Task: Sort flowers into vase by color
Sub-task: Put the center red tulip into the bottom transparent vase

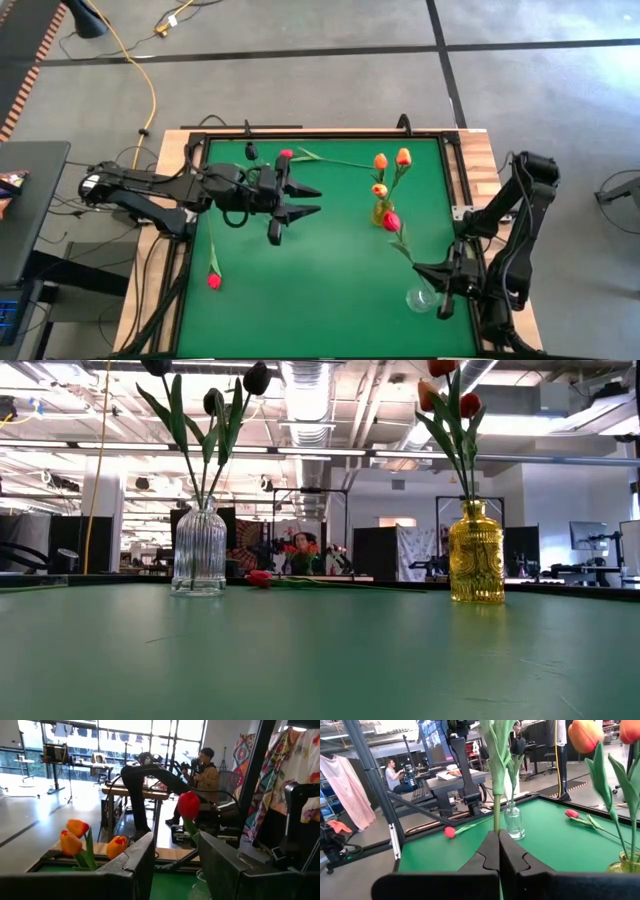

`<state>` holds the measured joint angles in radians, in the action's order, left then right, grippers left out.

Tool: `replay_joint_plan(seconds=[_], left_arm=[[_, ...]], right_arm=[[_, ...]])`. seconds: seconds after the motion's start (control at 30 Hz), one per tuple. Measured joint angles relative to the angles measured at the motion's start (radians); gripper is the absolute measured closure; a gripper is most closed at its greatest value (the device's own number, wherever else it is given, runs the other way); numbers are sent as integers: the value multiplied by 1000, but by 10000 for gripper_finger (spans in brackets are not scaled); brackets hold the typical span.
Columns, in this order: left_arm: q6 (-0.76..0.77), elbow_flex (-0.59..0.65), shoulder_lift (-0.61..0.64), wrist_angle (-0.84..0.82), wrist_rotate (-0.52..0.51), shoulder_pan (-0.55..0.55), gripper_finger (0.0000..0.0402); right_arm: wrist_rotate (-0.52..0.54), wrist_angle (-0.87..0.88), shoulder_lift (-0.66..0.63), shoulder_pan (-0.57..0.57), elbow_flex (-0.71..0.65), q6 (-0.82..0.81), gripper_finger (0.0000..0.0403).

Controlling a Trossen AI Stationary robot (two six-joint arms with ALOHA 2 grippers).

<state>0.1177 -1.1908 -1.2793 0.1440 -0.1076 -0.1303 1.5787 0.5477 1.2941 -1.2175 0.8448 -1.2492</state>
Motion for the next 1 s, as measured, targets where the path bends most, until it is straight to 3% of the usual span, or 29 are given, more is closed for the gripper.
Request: replay_joint_plan(seconds=[0.4, 0.7, 1.0], left_arm=[[0, 0, 0, -22, 26, 0, 264], [22, 0, 0, -22, 41, 0, 264], [26, 0, 0, -22, 46, 0, 264]], right_arm=[[-4, -36, 118, -16, 0, -2, 385], [-2, -24, 126, -72, 1, 102, 385], [-6, -8, 126, -78, 1, 106, 355]])
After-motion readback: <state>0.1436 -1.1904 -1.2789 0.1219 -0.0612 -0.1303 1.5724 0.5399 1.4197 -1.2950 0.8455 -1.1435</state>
